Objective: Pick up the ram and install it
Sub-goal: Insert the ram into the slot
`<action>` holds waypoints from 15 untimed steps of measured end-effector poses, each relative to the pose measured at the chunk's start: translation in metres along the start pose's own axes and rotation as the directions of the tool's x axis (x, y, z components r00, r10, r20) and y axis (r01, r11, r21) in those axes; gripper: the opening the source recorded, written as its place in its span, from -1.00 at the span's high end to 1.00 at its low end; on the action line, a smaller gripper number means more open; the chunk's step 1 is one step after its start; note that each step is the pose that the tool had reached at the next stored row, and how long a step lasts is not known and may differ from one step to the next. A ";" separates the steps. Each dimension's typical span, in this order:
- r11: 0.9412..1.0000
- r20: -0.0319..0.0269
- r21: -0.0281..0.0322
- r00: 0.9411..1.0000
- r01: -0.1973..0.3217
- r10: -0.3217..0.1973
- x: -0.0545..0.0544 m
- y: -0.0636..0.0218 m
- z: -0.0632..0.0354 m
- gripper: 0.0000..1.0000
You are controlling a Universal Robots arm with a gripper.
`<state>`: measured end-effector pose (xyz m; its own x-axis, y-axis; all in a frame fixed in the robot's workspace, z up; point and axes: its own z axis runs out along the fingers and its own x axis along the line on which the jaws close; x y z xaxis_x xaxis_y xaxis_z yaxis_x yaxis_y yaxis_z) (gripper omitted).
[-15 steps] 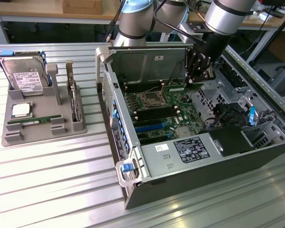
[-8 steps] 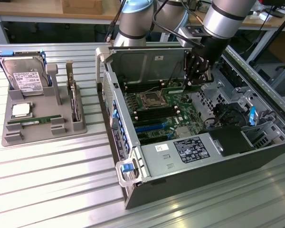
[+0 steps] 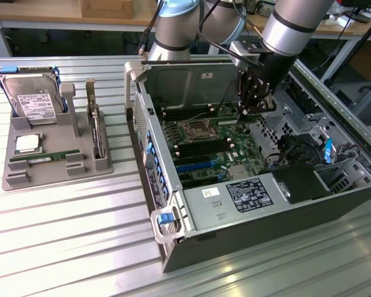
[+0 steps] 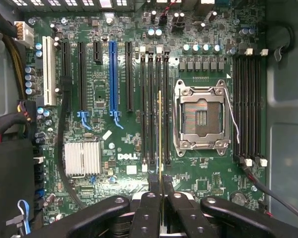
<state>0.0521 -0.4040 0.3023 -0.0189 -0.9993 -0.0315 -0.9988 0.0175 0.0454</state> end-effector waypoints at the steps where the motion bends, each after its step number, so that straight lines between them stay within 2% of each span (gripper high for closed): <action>1: 1.000 0.000 0.000 1.000 0.000 0.000 0.000 -0.0001 0.0013 0.76; 15: 1.000 0.000 0.000 1.000 0.000 0.000 0.001 -0.0008 0.0172 0.76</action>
<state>0.0521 -0.4042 0.2850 -0.0190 -0.9993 -0.0315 -0.9988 0.0175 0.0454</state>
